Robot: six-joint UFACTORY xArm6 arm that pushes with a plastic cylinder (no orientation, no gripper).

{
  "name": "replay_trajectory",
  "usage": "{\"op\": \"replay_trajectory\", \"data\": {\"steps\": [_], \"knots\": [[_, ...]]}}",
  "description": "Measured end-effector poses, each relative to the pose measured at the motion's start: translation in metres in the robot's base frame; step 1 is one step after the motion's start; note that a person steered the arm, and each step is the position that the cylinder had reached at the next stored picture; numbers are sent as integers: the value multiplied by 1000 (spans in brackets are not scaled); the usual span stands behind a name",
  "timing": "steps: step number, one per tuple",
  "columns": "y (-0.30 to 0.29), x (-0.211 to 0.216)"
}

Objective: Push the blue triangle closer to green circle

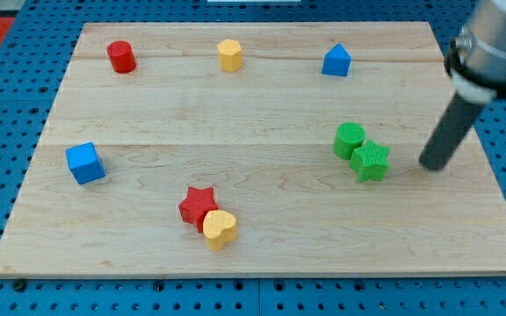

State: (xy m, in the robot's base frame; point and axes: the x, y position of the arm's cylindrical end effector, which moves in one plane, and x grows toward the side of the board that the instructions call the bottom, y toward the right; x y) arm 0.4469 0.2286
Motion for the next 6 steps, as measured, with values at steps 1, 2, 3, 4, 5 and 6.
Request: {"op": "replay_trajectory", "data": {"steps": [1,2,3,4,5,6], "knots": [[29,-117],[-4,-181],[-69,-195],[-101,-151],[-101,-175],[-137,-176]]}}
